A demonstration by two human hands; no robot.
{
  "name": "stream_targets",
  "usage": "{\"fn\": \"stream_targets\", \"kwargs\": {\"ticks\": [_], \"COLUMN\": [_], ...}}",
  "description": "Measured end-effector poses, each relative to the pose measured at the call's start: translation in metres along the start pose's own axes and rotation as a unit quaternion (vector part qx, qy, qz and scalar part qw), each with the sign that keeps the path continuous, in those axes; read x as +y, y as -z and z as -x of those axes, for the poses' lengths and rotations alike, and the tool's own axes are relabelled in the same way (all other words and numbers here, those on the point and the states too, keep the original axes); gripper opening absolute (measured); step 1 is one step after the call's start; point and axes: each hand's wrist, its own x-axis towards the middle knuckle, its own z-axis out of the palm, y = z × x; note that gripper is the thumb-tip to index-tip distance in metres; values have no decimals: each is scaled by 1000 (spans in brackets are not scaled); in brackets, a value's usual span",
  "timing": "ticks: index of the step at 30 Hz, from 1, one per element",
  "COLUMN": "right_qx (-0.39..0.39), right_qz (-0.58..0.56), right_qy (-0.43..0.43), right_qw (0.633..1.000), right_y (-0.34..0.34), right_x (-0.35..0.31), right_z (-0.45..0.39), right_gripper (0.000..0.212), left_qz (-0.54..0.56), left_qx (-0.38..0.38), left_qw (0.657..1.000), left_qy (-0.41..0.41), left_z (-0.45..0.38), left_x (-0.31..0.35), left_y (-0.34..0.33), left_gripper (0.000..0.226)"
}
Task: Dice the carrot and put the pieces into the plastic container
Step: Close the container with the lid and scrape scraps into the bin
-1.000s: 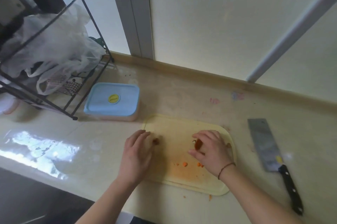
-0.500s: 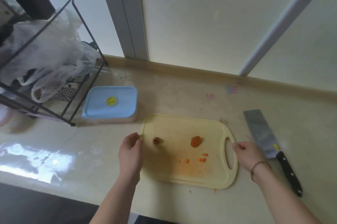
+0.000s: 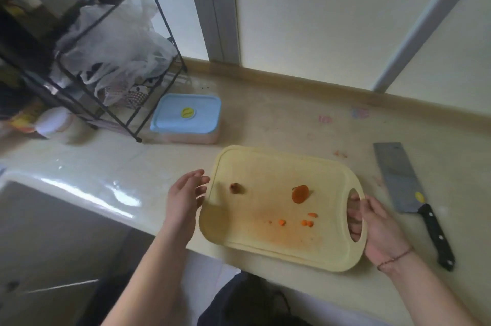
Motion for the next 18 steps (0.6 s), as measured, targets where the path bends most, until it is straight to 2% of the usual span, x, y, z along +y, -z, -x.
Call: {"fn": "stream_targets", "kwargs": {"ticks": [3,6,8,10,12,15,18], "right_qx": [-40,-81,-112,-141,-161,-194,-227], "right_qz": [-1,15,25,33,43,60,73], "right_qy": [14,16,16,15,12,3,-10], "right_qw": [999,996,993,989,986,979,971], "right_y": [-4,-13,-22,-35,-50,-77,-107], "right_x": [-3,-1,3,7,14,30,52], "right_z": [12,26,34,45,56,76,98], "right_gripper": [26,25,24,25,25,26,29], "left_qz": [-67,-190,-273,-362,-414,-460,-524], "left_qx": [25,54,72,81,83,73,52], "left_qw": [995,967,930,865,812,783,733], "left_qy": [-75,-159,-235,-337,-404,-412,-430], "left_z": [17,37,54,69,85,109,124], "left_x": [-7,-20,-27,-32,-37,-39,-46], "left_y": [20,43,59,77,94,116,138], "left_gripper": [18,19,41,63,67,69,71]}}
